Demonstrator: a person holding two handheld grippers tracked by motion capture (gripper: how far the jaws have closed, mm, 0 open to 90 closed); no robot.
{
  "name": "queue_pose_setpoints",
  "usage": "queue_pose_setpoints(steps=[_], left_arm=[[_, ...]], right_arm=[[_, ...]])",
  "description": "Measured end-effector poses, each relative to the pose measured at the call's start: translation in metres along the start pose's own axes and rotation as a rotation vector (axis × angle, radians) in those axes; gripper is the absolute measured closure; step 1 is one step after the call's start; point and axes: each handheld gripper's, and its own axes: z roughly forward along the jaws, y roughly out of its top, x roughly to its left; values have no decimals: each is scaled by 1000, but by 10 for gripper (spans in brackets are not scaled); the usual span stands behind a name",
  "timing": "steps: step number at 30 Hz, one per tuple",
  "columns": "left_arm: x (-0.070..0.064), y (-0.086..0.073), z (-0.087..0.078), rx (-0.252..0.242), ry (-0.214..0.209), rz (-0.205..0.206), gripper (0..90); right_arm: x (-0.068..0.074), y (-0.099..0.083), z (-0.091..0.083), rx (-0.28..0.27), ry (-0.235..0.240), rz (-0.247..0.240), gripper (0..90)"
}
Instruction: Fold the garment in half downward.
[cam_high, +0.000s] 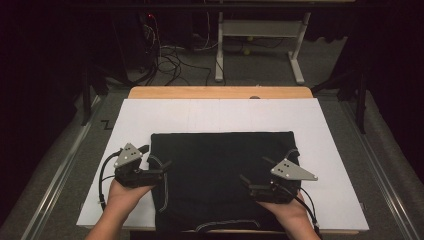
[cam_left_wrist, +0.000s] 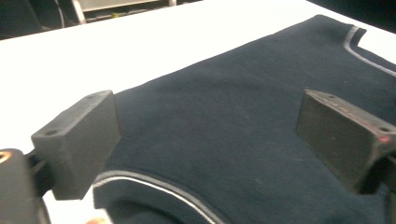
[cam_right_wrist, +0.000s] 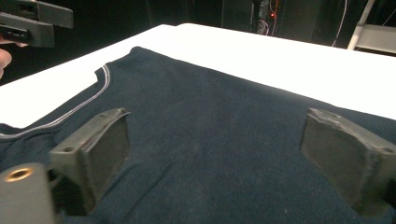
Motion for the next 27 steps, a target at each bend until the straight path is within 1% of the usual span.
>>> queue_pose_setpoints(steps=[1, 3, 7, 12, 15, 20, 24, 27], left_arm=[[2, 0, 1, 1, 6, -3, 6], [7, 1, 2, 2, 8, -14, 0], [17, 0, 3, -3, 10, -31, 0], [28, 2, 4, -8, 19, -64, 0], [35, 4, 4, -7, 29, -82, 0], [49, 7, 3, -7, 50, -103, 0], [60, 11, 3, -10, 60, -134, 0], [66, 16, 3, -11, 58, -136, 0]], right_arm=[[1, 1, 3, 1, 0, 3, 47], [2, 2, 7, 3, -6, 5, 1], [6, 5, 14, 4, -5, -2, 1], [12, 8, 20, 10, 7, -15, 1], [18, 10, 24, 17, 9, -25, 1], [27, 14, 29, 9, 27, -35, 1], [34, 14, 34, 17, 40, -43, 1], [38, 12, 38, 27, 52, -48, 1]])
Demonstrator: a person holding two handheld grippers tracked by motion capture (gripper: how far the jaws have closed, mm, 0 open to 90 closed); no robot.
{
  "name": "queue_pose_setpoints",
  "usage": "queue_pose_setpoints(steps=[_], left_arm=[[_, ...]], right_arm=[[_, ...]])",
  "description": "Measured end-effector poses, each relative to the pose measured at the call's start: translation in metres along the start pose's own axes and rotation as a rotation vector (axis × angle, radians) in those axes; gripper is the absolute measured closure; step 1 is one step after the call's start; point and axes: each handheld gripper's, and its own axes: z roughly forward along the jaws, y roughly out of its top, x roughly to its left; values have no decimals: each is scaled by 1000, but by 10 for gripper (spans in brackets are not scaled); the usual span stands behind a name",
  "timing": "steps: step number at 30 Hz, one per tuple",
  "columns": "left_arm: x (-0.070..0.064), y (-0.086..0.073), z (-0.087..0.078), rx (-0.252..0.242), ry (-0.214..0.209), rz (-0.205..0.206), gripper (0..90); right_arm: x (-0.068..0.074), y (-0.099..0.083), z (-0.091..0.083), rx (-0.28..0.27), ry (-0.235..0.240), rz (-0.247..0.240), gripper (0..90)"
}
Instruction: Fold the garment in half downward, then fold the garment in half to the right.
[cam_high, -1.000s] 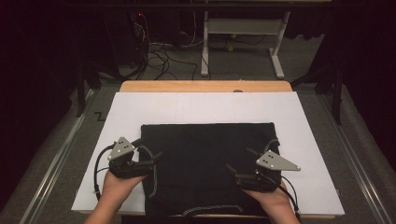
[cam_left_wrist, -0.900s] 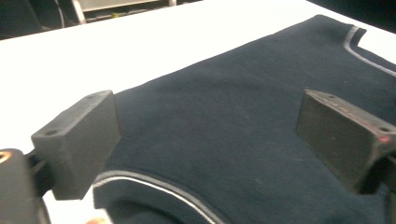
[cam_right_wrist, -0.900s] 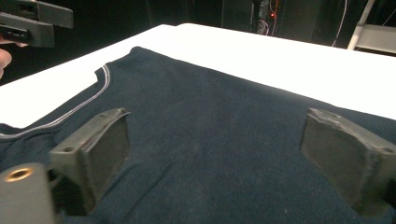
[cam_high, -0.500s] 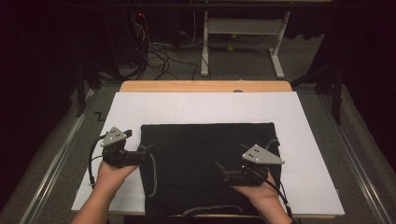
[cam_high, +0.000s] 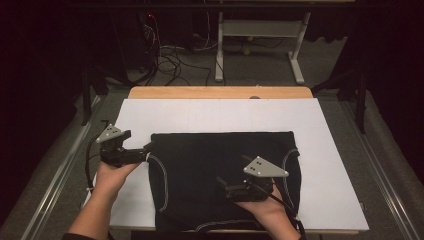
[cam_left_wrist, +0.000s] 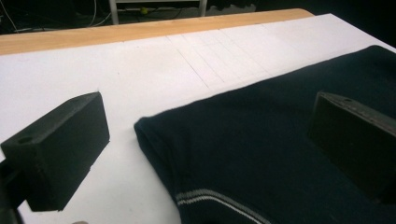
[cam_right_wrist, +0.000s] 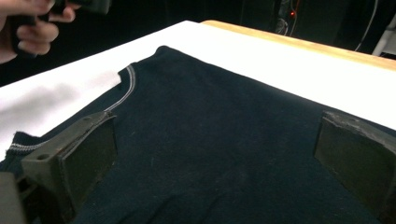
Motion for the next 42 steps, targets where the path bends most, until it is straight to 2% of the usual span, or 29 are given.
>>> queue_pose_setpoints(steps=[5, 11, 15, 18, 22, 27, 30, 31, 36, 38, 40, 42], left_arm=[[8, 8, 4, -4, 6, 8, 0], [20, 11, 15, 11, 12, -4, 0], [27, 8, 26, 18, 12, -16, 0], [31, 6, 33, 15, -3, -33, 0], [33, 4, 42, 39, -17, -32, 0], [36, 1, 53, 44, -22, -34, 0], [38, -1, 61, 72, -24, -43, 0], [39, -1, 64, 83, -13, -46, 0], [48, -7, 80, 195, -20, -66, 3], [51, -10, 85, 215, -22, -83, 3], [54, -13, 90, 229, -25, -118, 5], [55, -15, 95, 238, -11, -127, 35]], right_arm=[[3, -2, 8, 18, 7, -6, 1], [9, -3, 15, 39, 18, -15, 1], [19, -2, 20, 46, 37, -28, 1], [27, -1, 27, 54, 50, -41, 1], [35, 0, 33, 59, 64, -44, 1], [46, -2, 41, 73, 90, -55, 1], [53, -3, 45, 76, 107, -52, 1], [54, -3, 47, 77, 110, -53, 1], [65, -6, 54, 87, 141, -57, 1], [68, -6, 56, 94, 152, -62, 1], [72, -7, 59, 105, 160, -65, 1], [74, -8, 61, 109, 169, -65, 1]])
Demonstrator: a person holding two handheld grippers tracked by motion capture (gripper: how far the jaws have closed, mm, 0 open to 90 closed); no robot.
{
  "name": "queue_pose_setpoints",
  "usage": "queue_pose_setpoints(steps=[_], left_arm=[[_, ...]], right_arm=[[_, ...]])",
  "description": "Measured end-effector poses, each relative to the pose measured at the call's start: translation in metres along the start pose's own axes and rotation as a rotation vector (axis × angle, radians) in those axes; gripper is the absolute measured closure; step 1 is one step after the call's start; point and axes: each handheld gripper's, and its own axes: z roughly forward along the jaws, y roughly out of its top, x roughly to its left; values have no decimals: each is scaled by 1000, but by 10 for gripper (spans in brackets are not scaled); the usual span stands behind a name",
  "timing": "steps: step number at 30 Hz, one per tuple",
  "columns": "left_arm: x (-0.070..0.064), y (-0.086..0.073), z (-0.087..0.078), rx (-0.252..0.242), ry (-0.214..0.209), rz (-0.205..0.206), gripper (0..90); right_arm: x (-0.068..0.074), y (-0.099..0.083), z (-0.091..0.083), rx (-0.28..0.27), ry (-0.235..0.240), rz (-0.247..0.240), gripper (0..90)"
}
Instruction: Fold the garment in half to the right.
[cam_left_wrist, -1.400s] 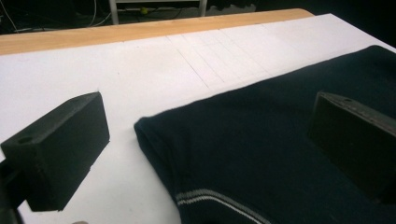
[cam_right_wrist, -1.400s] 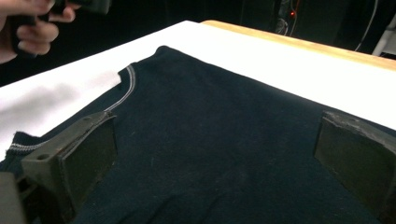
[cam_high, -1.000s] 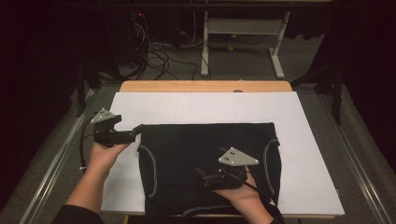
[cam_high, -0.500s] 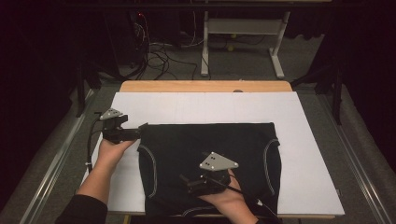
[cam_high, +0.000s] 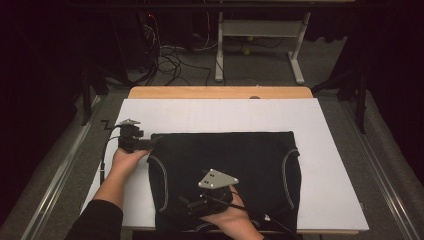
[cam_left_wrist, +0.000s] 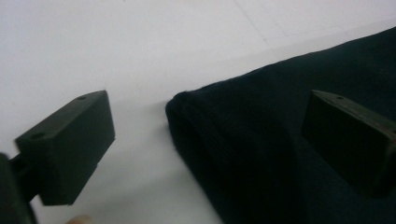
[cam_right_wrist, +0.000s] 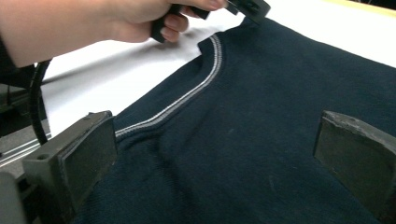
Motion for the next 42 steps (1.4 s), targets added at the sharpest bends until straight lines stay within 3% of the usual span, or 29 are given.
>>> queue_pose_setpoints(steps=[3, 6, 11, 17, 19, 22, 36, 42], left_arm=[[1, 0, 5, 0, -1, -29, 95], [-1, -2, 10, 27, 32, -10, 128], [-5, -3, 12, 33, 45, 13, 193], [-11, -3, 14, 32, 115, 3, 258], [-16, -5, 15, 26, 163, 7, 292], [-20, -6, 16, 18, 198, 8, 355], [-28, -10, 16, 6, 169, 10, 588], [-32, -11, 17, -2, 162, -10, 690]], right_arm=[[2, -1, 2, 5, 5, -1, 1], [3, -1, 3, 12, 5, -12, 1], [3, -2, 1, 13, 1, -14, 1], [4, -1, 1, 6, 1, -19, 1], [5, -1, 1, 8, 3, -20, 1], [6, -1, 1, 4, 6, -19, 1], [13, 0, 5, 11, 23, -26, 4], [21, 0, 8, 22, 46, -38, 6]])
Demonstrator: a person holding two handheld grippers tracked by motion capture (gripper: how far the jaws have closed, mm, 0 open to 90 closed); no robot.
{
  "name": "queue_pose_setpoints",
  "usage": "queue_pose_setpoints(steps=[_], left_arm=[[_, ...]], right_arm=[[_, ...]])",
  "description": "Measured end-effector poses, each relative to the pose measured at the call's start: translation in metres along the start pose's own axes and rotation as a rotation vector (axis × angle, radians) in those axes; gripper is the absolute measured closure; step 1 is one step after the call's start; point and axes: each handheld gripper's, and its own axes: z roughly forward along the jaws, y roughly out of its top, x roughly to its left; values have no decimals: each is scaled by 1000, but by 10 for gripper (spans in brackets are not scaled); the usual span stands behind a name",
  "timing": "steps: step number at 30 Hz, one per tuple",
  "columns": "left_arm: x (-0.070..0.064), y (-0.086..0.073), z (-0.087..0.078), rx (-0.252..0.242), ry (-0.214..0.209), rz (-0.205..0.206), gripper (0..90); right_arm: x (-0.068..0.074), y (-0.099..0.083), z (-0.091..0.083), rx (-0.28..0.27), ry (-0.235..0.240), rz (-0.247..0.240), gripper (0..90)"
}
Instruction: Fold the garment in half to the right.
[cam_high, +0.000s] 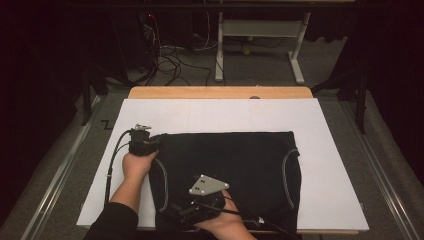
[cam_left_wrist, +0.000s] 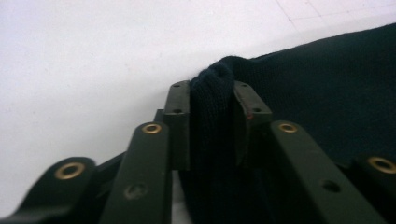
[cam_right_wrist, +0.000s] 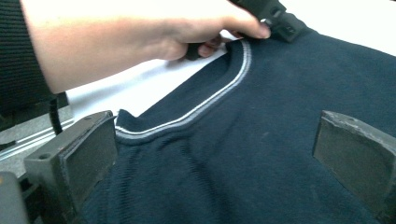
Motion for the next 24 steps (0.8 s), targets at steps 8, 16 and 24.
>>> queue_pose_setpoints(steps=[8, 16, 24], left_arm=[[0, -1, 0, -8, -7, -26, 716], [2, -2, 0, -12, -24, -42, 715], [3, -2, 0, -13, -30, -44, 714]], right_arm=[[19, 2, 9, 29, 49, -20, 20], [37, 0, 25, 98, 91, -37, 59], [53, -6, 41, 187, 128, -58, 126]])
